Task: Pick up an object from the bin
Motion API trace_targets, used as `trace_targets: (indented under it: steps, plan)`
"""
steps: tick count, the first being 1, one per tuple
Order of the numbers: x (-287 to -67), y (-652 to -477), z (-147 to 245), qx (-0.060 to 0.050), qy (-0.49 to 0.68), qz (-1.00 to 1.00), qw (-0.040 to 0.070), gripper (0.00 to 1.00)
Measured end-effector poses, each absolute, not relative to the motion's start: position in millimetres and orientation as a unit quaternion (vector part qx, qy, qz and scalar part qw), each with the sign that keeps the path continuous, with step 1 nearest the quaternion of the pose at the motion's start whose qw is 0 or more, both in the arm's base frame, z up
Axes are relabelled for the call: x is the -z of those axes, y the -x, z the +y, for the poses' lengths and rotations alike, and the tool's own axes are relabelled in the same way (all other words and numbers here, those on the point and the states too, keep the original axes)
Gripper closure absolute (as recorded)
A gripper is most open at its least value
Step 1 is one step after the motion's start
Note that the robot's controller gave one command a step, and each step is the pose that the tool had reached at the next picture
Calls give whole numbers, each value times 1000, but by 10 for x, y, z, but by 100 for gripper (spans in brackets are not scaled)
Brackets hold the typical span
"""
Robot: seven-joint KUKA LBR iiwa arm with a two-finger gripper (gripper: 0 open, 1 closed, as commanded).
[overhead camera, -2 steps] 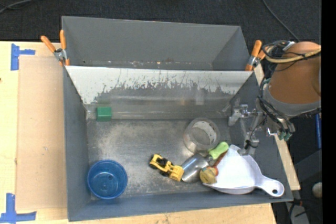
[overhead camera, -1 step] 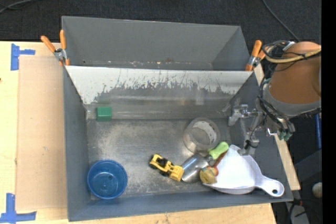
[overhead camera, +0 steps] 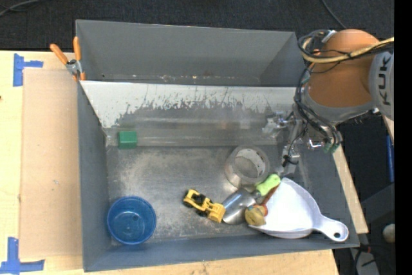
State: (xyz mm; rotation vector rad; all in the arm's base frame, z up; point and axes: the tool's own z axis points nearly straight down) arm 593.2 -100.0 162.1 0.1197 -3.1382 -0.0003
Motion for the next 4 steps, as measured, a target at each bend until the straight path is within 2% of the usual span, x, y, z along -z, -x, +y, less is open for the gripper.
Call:
trace_targets:
  steps: [1, 2, 3, 4]
  plan:
    - [-1620, -6014, -802, 2, -53, -999, 0, 0]
    - [-846, -5905, -1444, 2, -1, -1000, -3, 0]
    - [-730, -5866, -1517, 1, -5, -1000, -1, 0]
    - [-722, -5829, -1262, 1, -113, -994, -3, 0]
